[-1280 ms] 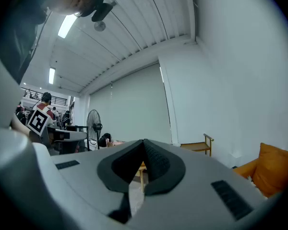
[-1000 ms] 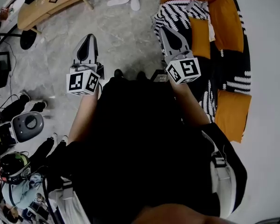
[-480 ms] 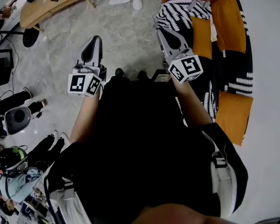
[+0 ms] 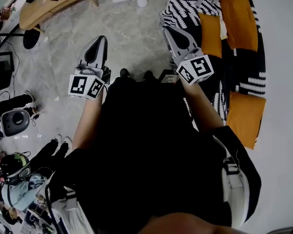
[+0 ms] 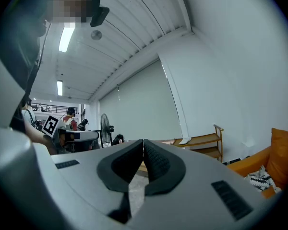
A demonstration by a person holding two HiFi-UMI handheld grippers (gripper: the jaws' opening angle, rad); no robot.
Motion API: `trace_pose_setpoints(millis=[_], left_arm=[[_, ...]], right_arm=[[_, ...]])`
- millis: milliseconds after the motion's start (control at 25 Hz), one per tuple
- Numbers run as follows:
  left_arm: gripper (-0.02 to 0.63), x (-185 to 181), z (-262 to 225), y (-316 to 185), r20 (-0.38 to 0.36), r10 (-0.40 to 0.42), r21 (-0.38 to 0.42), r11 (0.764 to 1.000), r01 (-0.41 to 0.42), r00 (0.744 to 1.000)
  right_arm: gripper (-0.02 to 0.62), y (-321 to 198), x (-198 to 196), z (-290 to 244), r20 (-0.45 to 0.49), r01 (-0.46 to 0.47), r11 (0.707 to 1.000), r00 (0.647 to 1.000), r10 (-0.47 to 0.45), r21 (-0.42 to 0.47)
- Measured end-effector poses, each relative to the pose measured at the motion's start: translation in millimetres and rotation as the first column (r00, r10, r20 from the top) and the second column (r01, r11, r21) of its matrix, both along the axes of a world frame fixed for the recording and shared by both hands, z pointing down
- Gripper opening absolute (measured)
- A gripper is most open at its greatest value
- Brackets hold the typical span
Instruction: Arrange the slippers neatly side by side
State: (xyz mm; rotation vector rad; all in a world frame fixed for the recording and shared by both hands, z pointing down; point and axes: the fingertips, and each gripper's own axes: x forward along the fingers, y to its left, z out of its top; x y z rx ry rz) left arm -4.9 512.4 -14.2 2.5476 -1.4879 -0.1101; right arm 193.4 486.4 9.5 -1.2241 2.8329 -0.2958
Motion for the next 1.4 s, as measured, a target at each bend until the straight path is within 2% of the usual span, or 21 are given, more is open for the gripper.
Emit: trace_pose_setpoints(millis=[200, 440, 840, 1120, 1400], left_arm=[[0.014, 8.7, -0.5, -1.5, 0.005, 0.003, -0.012, 1.0, -0.003, 1.0], [0.014, 16.5, 2.6, 0.3, 0.019, 0.003, -0.025, 1.0, -0.003, 1.0], [0.014, 1.2, 16.1, -10.2, 0.023, 0.006, -0.069, 0.998, -0.005, 1.0], [0.014, -20.7, 42.2, -57.5, -0.018, 0.046, -0.136, 0.99, -0.048, 0.999], [0.014, -41.9, 51.5, -162.1, -0.045, 0.086, -0.135, 0.987, -0.091, 0.995]], right_arm=[[0.032, -1.3, 7.1, 0.9, -0.004, 0.005, 1.0, 1.0, -0.005, -0.01], [0.031, -1.8, 14.2, 5.4, 0.034, 0.028, 1.0, 0.999, -0.027, -0.014], [0.031, -17.9, 12.3, 21.9, 0.072, 0.036, 0.999, 0.997, -0.034, -0.019], [0.031, -52.6, -15.4, 35.5, 0.053, 0.035, 0.998, 0.998, -0.032, -0.055], [0.032, -130.6, -40.5, 41.6, 0.026, 0.065, 0.995, 0.998, -0.063, -0.077]])
